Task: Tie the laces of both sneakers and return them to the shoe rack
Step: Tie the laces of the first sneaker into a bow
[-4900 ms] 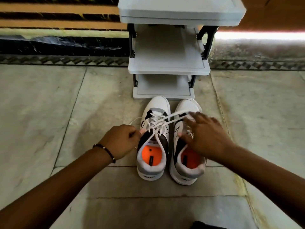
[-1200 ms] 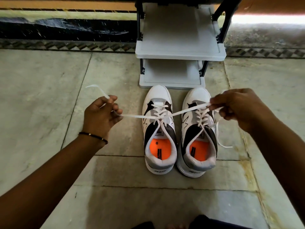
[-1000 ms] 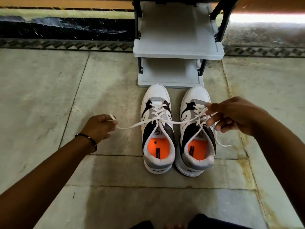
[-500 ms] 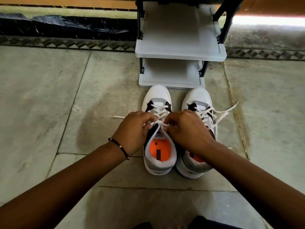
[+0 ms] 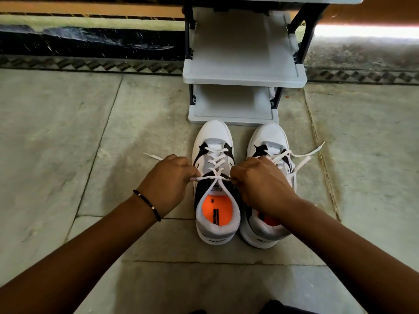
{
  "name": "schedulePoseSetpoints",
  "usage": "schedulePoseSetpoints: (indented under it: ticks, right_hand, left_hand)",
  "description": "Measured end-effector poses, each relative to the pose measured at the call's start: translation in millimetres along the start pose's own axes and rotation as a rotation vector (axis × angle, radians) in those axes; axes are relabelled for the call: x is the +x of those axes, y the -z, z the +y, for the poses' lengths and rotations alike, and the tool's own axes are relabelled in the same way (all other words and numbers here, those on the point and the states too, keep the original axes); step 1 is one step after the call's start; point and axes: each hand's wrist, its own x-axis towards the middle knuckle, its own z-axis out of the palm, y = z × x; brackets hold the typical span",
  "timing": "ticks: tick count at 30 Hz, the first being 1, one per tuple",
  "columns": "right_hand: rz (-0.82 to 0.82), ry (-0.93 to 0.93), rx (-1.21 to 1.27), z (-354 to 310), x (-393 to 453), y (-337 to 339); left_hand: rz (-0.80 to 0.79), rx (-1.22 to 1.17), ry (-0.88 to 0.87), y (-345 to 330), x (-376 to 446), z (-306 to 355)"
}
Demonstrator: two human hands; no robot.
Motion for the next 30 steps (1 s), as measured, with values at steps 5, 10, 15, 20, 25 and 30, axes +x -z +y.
schedulePoseSetpoints:
  ticks: [5,10,15,20,25,30]
  right_hand:
    - [0.034,0.037,0.037,0.5,0.7,4.8]
    - [0.112,0.111,0.070,1.0,2.8,7.4]
    - [0.036,0.051,0.063,4.8,3.5,-3.3]
    - [-0.012,0.006,0.112,4.6,-2.3,-7.5]
    - [-0.024,0.007,0.136,0.7,-5.4,-8.2]
    - [-0.052,-0.030,0.152,6.3,-4.4,-3.4]
  left_hand:
    - [0.033,0.016,-0.033,8.7,0.8,0.4]
    - [0.077,0.061,-0.021,10.2,0.8,-4.4]
    - [0.062,0.053,-0.035,5.1,-2.2,-7.8]
    - [0.039,-0.020,-0.019,-1.6,-3.0,-9.9]
    - [0.088,-0.321,0.178,0.8,0.9,-6.0]
    - [0.065,-0.386,0.236,-0.3,-6.6,-11.7]
